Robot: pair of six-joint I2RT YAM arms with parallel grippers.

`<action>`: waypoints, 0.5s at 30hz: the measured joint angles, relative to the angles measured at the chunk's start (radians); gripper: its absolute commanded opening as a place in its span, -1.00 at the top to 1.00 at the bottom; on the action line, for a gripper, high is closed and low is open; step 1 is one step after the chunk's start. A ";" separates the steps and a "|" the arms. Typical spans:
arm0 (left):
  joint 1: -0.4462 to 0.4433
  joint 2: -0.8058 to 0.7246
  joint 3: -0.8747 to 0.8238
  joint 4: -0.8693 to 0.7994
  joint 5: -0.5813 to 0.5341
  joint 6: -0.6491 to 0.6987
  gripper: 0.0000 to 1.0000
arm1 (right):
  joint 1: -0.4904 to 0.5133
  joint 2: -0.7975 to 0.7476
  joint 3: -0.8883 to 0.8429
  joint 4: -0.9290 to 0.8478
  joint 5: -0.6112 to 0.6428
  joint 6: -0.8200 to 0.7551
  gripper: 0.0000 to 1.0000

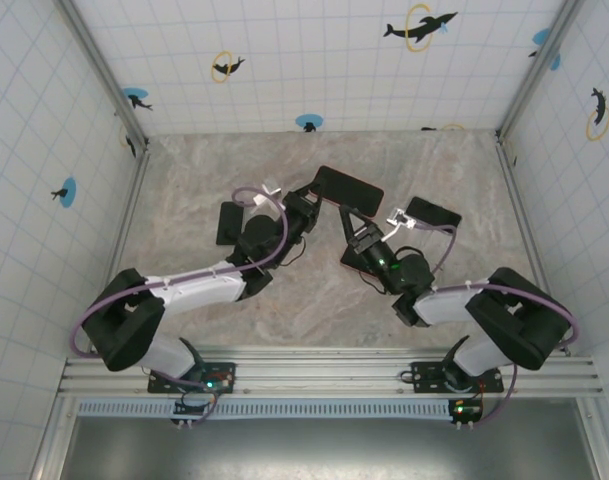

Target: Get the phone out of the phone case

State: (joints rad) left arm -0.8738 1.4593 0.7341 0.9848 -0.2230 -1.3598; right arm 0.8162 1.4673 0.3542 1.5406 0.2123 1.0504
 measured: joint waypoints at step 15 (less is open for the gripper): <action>-0.072 0.042 -0.037 0.122 -0.183 -0.003 0.90 | 0.040 0.072 0.089 0.022 0.046 0.011 0.55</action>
State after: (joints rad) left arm -0.9463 1.5017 0.6971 1.1072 -0.4061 -1.3628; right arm 0.8558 1.5394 0.4427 1.5623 0.2584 1.0611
